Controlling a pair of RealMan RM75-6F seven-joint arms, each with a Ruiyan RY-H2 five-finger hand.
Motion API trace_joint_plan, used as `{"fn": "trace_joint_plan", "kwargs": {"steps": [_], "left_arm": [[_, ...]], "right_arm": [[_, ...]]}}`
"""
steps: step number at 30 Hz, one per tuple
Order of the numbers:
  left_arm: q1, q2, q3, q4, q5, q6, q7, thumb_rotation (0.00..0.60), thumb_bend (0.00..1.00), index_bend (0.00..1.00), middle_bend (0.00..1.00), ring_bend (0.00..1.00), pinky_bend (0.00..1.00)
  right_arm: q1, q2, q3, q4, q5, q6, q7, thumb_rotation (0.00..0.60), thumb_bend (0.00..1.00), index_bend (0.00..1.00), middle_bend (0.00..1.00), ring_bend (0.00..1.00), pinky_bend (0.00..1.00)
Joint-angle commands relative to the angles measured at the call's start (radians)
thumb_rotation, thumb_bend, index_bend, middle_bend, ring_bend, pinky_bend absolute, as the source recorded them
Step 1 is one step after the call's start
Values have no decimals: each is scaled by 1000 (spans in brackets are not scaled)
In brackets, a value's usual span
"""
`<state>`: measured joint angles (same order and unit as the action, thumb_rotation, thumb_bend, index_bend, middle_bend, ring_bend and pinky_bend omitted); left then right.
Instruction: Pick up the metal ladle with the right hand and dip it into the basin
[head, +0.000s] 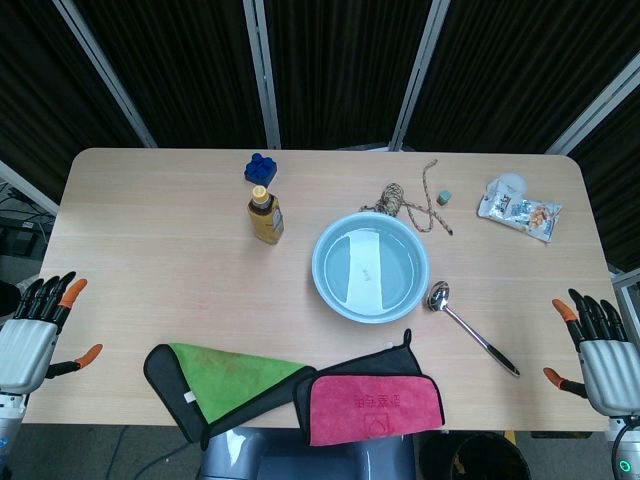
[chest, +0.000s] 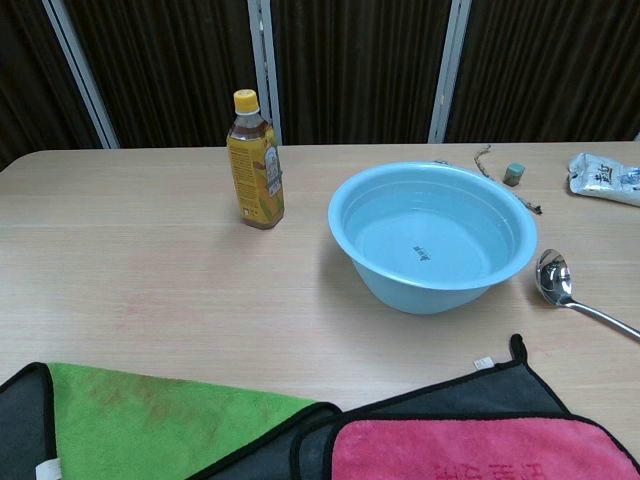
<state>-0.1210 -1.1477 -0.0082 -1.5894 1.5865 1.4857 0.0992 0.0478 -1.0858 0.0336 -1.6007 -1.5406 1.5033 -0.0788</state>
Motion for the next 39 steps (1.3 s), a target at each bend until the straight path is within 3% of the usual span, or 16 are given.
{"fn": "trace_joint_plan", "kwargs": {"steps": [1,10,16,22,30,39], "left_arm": [[2,1,1,0,1,3,0,444,201,0,0,0,0],[12,2,5,-6,7,20,5,446,200,0,0,0,0],[11,12,-2,2,9,31,-34,445,199,0,0,0,0],[11,34,-6,-17,-15,16,-65,442,199,0,0,0,0],[1,47,-3,-16,-10,0,-106,442,199,0,0,0,0],[-28,60,-7,-5,-26,-57,-159,447,200,0,0,0,0]], "right_arm": [[-1,-3,-1,2,-3,0,-2,600,45,0,0,0,0],[3,0,-9,-2,-12,-11,0,600,46,43,0,0,0],[9,-10,-9,-8,6,-36,-27,600,91,206,0,0,0],[46,-18,-56,-23,-20,-145,-39,600,157,386,0,0,0],[94,-84,-66,-32,1,-251,-133,600,184,439,0,0,0],[158,-217,-9,37,146,-364,-244,600,199,412,0,0,0]]}}
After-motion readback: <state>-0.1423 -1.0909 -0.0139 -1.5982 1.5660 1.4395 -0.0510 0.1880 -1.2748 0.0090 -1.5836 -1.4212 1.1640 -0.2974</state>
